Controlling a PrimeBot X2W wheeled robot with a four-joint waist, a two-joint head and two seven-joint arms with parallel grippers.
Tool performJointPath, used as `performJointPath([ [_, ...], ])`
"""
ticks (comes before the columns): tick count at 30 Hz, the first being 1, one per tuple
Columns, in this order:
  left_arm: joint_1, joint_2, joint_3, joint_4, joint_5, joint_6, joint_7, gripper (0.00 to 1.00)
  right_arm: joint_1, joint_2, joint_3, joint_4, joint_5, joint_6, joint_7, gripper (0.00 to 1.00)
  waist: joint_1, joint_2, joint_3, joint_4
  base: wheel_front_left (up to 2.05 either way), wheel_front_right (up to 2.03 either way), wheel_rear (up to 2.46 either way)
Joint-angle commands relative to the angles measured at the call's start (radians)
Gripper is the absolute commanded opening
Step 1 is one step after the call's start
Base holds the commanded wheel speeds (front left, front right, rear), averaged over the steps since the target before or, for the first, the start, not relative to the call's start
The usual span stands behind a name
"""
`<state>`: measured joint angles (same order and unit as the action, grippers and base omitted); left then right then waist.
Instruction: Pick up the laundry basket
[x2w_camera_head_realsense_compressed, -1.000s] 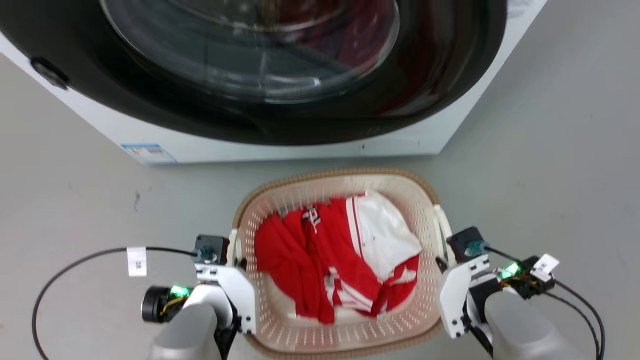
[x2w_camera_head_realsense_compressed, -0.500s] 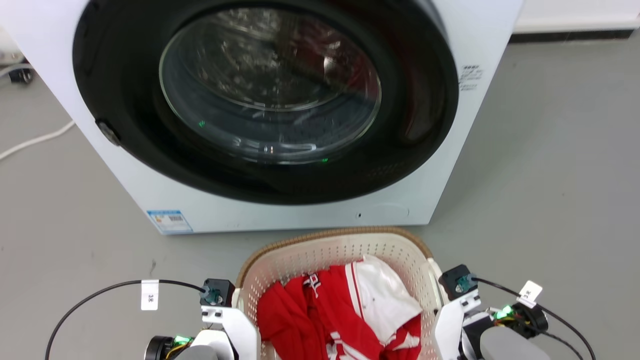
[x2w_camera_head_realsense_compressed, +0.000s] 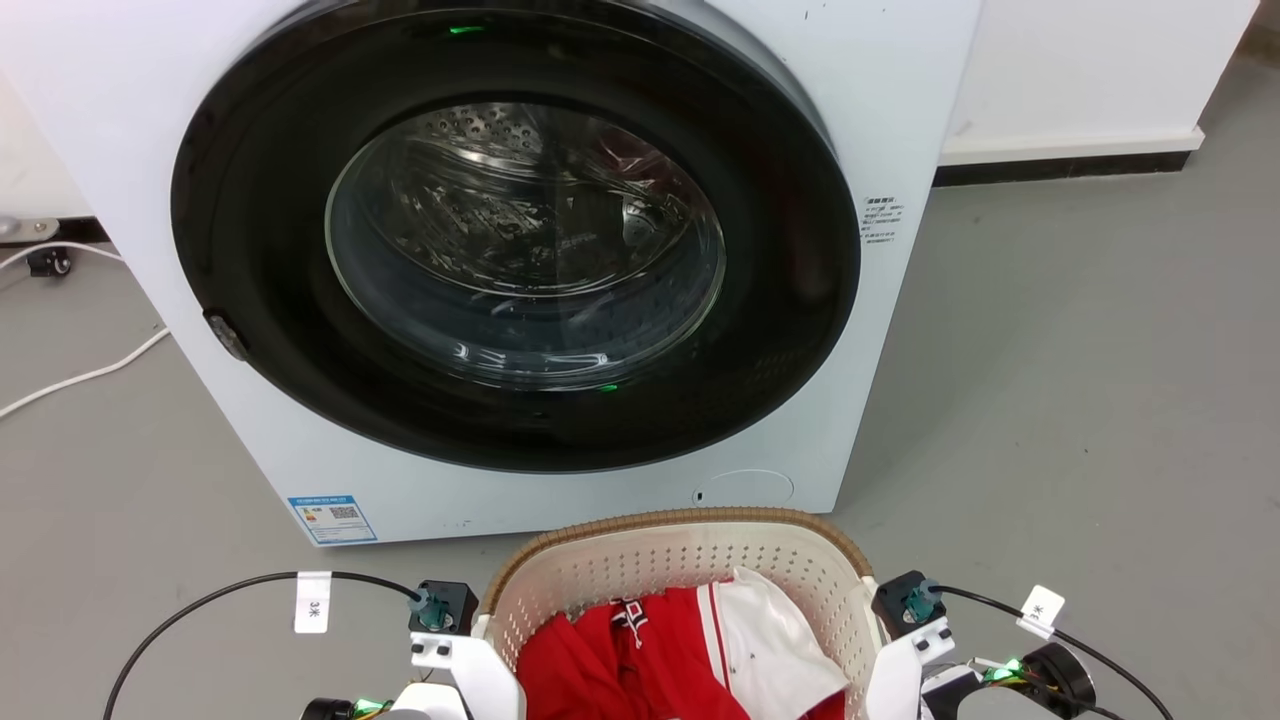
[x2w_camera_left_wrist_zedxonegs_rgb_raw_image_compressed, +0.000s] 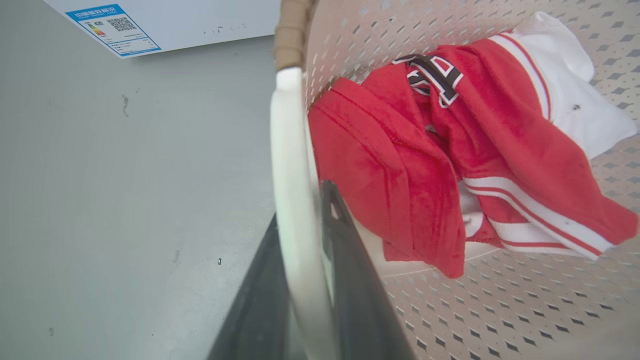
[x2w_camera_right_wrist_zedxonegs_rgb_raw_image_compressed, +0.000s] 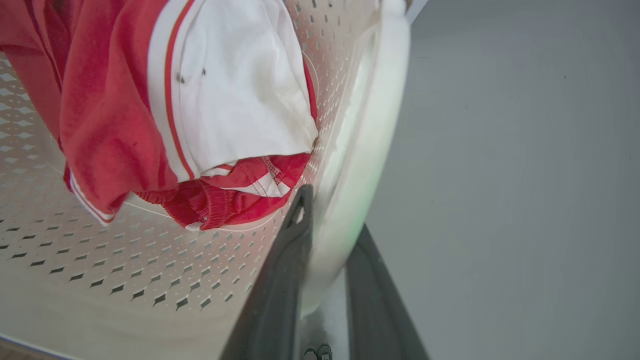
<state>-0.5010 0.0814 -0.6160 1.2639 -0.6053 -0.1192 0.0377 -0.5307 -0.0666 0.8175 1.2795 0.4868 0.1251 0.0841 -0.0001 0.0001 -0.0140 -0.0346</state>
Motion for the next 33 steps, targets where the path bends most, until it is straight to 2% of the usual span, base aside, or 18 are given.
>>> performJointPath([
  [1,0.006,-0.032,-0.014,-0.023,-0.007,-0.019,0.005,0.0,0.007,0.03,0.014,-0.012,0.005,0.011,-0.001,0.0,0.0001,-0.0001,-0.004,-0.001,0.0,0.0,0.0],
  [9,0.007,-0.02,-0.053,-0.031,-0.057,-0.019,0.04,0.0,-0.003,0.025,0.045,-0.009,0.042,0.011,0.012,0.0,0.0001,-0.0001,-0.012,-0.002,0.0,0.0,0.0],
  [33,-0.016,0.002,-0.136,-0.014,-0.148,-0.019,0.019,0.0,-0.016,0.014,0.113,0.0,0.121,0.011,-0.004,0.0,0.0001,-0.0001,-0.017,-0.013,0.0,0.0,0.0],
])
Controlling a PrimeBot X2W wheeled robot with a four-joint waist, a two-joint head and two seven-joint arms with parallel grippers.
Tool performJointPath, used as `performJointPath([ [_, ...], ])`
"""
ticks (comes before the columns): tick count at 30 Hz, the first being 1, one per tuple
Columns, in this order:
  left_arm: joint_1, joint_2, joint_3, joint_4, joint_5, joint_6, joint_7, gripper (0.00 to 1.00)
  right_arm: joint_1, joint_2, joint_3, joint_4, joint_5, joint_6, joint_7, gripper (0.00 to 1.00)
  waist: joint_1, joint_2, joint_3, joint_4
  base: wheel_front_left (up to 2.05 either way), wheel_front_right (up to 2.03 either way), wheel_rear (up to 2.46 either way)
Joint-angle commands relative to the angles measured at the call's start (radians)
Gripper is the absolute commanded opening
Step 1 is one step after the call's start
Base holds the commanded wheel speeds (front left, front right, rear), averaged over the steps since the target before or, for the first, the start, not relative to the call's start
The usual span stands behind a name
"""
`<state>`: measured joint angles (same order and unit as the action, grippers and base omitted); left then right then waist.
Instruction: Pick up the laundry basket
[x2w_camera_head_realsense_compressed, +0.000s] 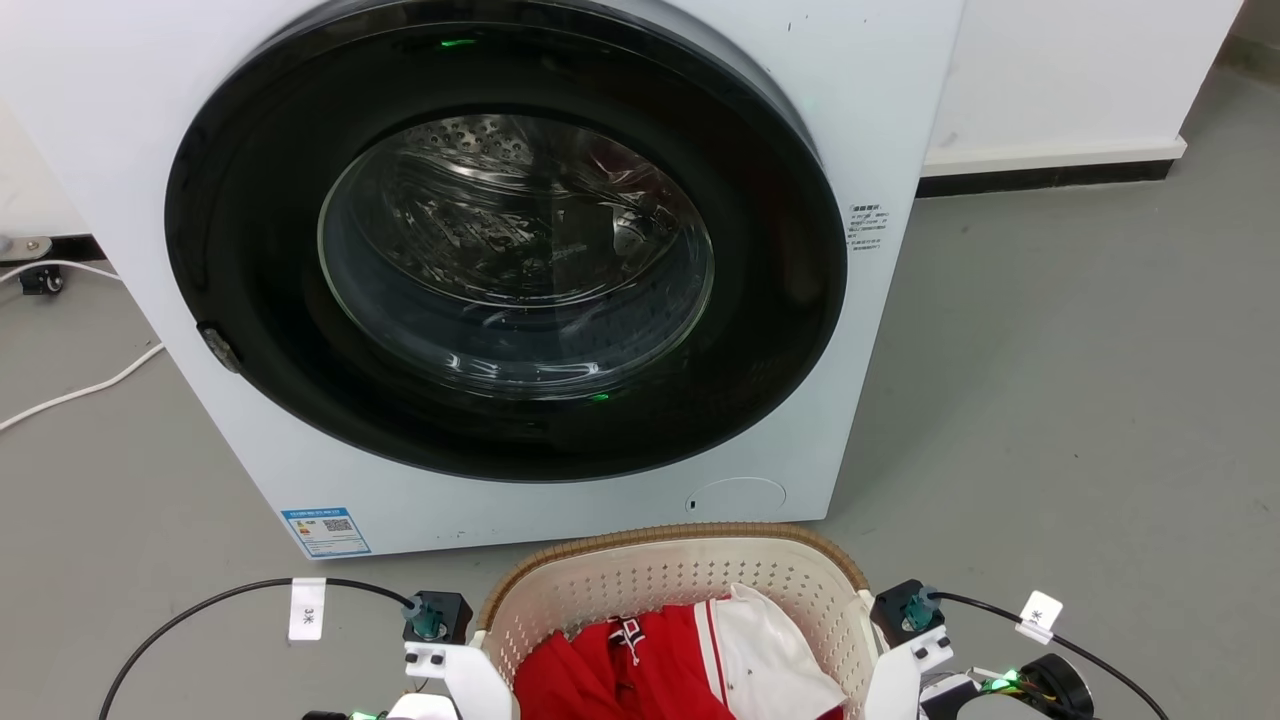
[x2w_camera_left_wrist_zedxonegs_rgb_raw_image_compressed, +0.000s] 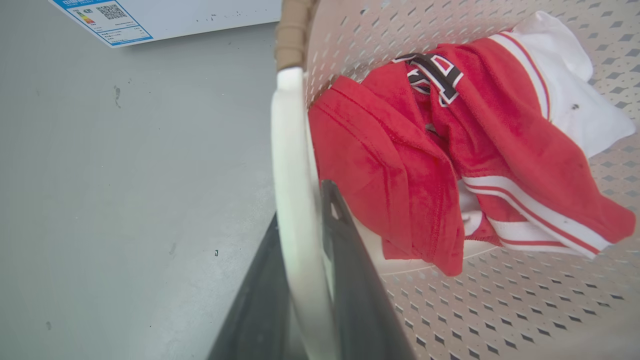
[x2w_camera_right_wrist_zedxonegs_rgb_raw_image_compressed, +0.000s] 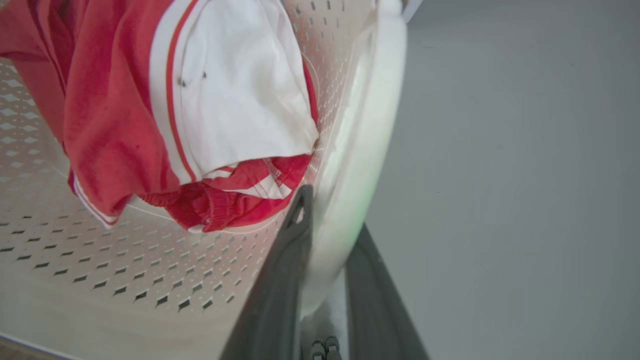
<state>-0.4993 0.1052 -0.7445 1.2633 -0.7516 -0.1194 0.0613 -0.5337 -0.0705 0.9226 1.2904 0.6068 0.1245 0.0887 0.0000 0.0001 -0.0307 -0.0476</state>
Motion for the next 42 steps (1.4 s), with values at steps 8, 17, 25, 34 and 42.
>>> performJointPath([
  [8,-0.023,-0.019,-0.028,-0.01,-0.025,-0.019,-0.01,0.0,-0.015,0.018,0.024,-0.009,0.018,0.011,-0.016,0.0,0.0,-0.0001,0.002,0.0,0.0,0.0,0.0],
  [17,-0.024,-0.016,-0.051,-0.005,-0.046,-0.019,-0.016,0.0,-0.012,0.019,0.042,-0.008,0.037,0.011,-0.022,0.0,0.0,-0.0001,0.004,0.0,0.0,0.0,0.0],
  [25,-0.026,-0.016,-0.07,-0.002,-0.065,-0.019,-0.017,0.0,-0.015,0.015,0.055,-0.007,0.05,0.011,-0.026,0.0,0.0,-0.0001,0.003,0.003,0.0,0.0,0.0],
  [34,-0.027,-0.014,-0.09,0.0,-0.086,-0.019,-0.024,0.0,-0.014,0.015,0.07,-0.007,0.06,0.011,-0.029,0.0,0.0,-0.0001,-0.001,0.005,0.0,0.0,0.0],
  [42,-0.027,-0.012,-0.112,0.002,-0.106,-0.019,-0.028,0.0,-0.013,0.009,0.081,-0.007,0.071,0.011,-0.03,0.0,0.0,-0.0001,-0.002,0.007,0.0,0.0,0.0],
])
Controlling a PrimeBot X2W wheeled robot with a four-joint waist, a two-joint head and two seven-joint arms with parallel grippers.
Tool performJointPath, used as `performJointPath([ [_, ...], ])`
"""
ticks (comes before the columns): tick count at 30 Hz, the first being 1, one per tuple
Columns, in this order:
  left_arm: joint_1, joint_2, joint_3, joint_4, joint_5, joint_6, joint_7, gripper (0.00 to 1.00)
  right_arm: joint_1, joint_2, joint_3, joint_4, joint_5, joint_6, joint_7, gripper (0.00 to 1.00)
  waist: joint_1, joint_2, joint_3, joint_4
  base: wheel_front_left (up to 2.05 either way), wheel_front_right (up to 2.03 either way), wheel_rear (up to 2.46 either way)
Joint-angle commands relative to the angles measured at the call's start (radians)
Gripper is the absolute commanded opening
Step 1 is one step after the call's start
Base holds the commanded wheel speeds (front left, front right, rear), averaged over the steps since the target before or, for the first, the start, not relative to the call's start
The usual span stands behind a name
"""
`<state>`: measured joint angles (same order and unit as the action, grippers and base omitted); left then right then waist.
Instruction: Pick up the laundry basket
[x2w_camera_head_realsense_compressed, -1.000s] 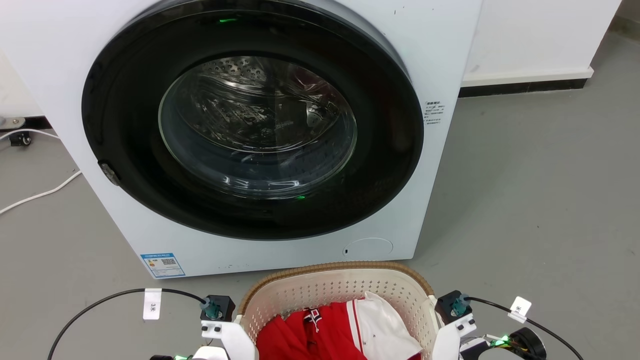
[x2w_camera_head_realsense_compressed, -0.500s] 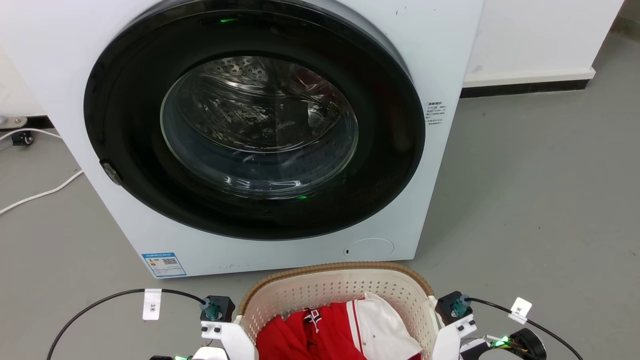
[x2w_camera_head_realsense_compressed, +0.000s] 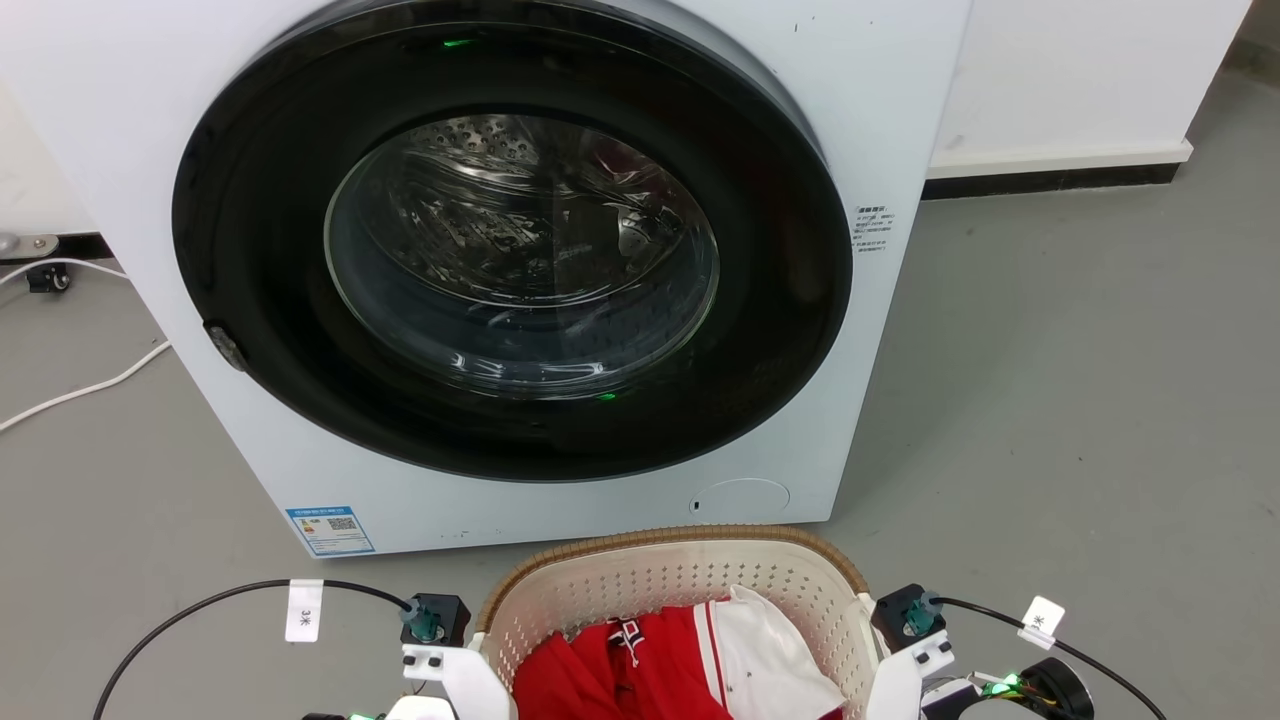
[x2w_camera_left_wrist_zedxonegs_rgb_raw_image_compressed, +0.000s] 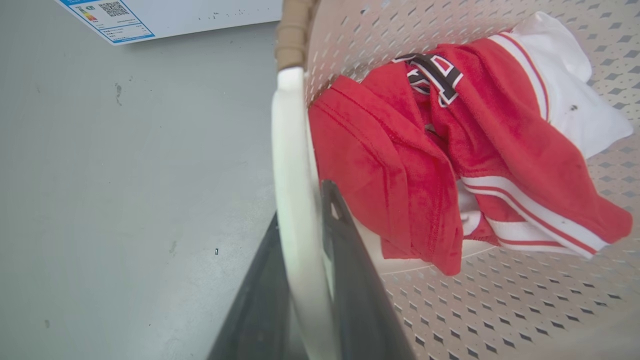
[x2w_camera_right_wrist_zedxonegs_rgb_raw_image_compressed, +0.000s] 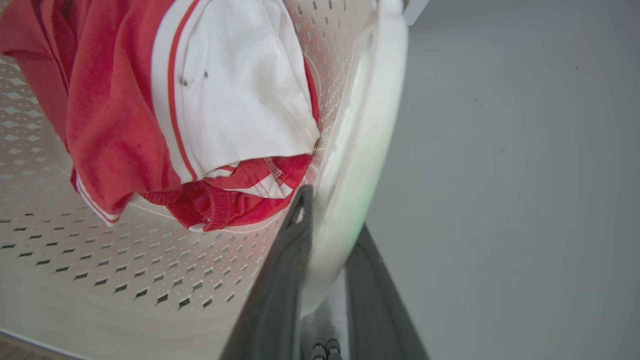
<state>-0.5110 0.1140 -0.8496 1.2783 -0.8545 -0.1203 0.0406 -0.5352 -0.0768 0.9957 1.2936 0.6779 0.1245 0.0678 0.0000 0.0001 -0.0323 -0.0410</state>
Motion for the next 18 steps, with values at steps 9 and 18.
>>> performJointPath([
  [9,-0.02,-0.019,-0.025,-0.012,-0.02,-0.018,-0.012,0.0,-0.01,0.017,0.014,-0.01,0.007,0.011,-0.012,0.0,0.0,-0.0001,0.003,0.0,0.0,0.0,0.0],
  [18,-0.021,-0.018,-0.041,-0.01,-0.038,-0.018,-0.013,0.0,-0.009,0.017,0.019,-0.01,0.013,0.011,-0.014,0.0,0.0,-0.0001,0.005,0.0,0.0,0.0,0.0],
])
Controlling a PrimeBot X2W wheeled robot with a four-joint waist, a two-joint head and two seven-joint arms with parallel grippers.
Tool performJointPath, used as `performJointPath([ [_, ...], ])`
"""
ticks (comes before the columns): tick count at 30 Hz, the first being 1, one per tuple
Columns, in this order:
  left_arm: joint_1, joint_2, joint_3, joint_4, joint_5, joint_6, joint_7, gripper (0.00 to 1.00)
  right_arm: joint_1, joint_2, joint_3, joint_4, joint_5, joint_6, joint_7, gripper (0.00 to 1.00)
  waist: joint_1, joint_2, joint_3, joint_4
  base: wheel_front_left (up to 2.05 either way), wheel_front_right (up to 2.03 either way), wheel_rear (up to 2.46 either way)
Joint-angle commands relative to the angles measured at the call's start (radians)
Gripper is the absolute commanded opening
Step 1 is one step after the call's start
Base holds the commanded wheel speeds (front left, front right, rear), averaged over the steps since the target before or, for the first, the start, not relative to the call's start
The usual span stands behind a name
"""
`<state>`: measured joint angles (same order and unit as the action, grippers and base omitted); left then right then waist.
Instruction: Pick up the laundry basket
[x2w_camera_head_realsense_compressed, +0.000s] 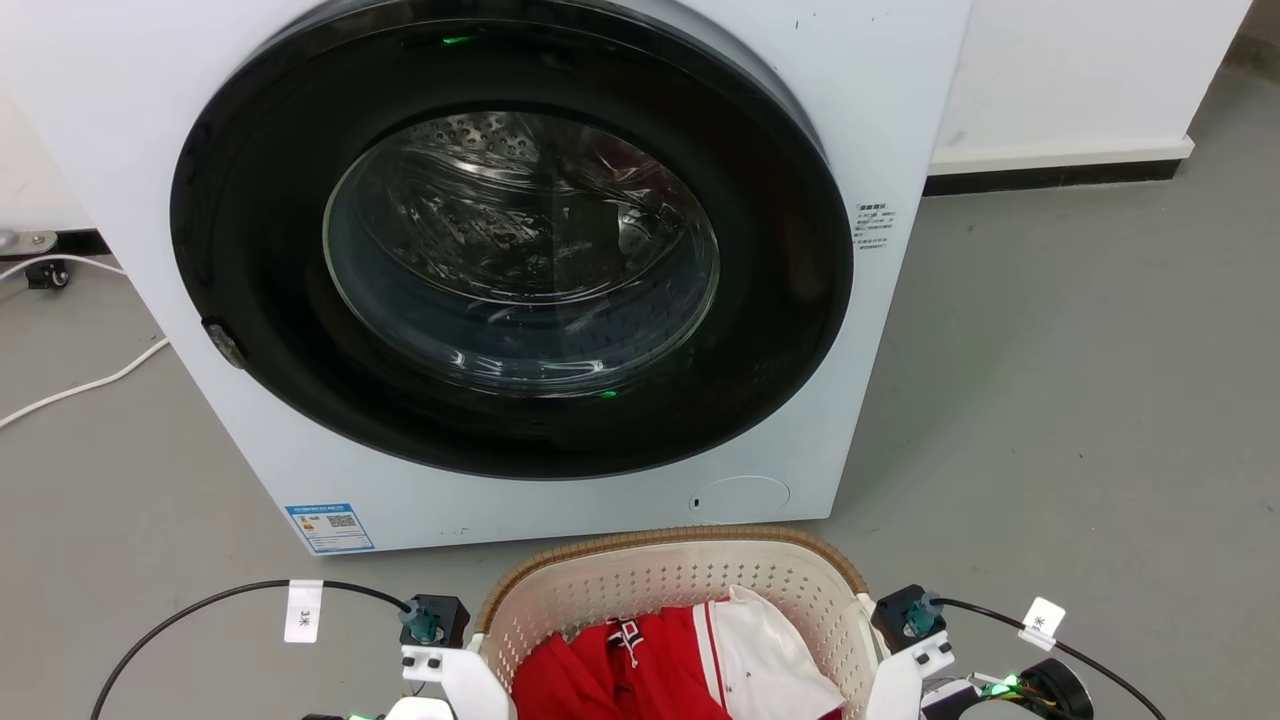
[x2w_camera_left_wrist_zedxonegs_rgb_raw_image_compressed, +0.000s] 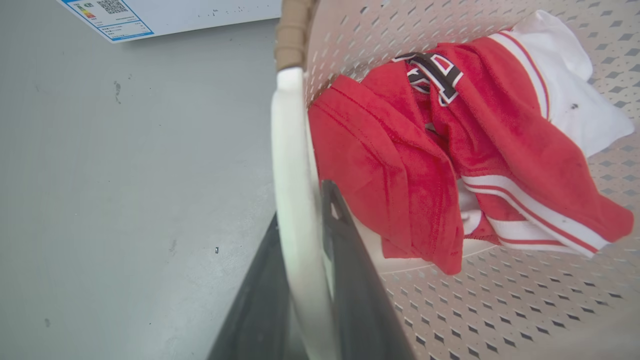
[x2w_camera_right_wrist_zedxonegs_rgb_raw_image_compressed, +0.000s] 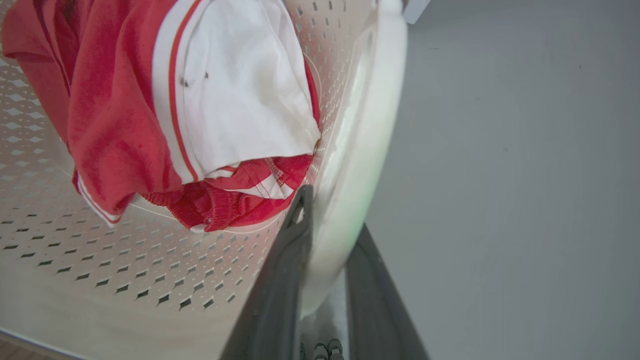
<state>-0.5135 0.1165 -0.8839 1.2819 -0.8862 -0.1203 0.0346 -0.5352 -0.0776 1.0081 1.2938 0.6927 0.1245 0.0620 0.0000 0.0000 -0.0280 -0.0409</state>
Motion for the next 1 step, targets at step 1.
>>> performJointPath([
  [1,-0.018,-0.021,-0.007,-0.013,-0.007,-0.018,-0.007,0.0,-0.009,0.018,0.007,-0.01,-0.002,0.011,-0.009,0.0,0.0,0.0,0.001,0.0,0.0,0.0,0.0],
])
